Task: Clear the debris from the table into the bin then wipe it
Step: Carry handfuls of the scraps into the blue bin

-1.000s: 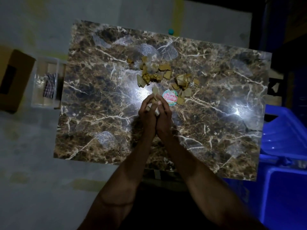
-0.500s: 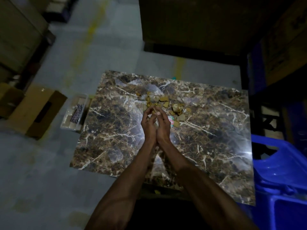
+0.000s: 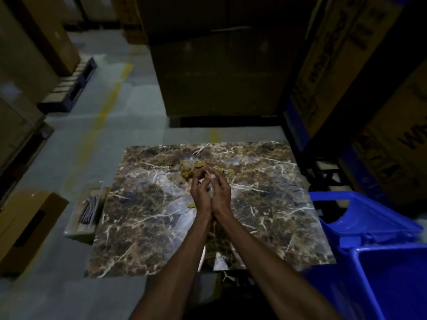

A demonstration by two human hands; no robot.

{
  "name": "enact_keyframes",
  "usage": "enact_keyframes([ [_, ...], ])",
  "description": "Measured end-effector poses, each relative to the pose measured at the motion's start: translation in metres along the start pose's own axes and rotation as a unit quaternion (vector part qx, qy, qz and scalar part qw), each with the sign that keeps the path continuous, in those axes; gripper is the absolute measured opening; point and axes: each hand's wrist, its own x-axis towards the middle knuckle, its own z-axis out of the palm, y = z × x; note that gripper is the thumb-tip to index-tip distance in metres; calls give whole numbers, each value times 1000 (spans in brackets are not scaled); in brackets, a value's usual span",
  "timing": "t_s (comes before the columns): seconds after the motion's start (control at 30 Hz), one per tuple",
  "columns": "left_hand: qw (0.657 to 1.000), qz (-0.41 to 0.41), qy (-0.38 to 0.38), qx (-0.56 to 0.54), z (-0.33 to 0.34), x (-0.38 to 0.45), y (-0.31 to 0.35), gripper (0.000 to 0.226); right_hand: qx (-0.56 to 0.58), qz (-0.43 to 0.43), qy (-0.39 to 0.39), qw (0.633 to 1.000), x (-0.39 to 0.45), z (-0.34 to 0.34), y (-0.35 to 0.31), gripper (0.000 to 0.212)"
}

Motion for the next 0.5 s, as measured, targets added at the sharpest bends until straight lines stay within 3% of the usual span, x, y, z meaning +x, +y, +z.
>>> enact_keyframes([
  [0.2, 998, -2, -58, -12, -4, -81, 7, 35, -10, -10, 54, 998, -68, -42, 1, 24],
  [0.3, 996, -24, -83, -17, -2, -118, -4, 36, 4, 8, 14, 1000, -104, -78, -6, 29],
  [0.5, 989, -24, -148, -14, 20, -192, 1, 33, 4, -11, 158, 987, -139, -128, 10, 26],
])
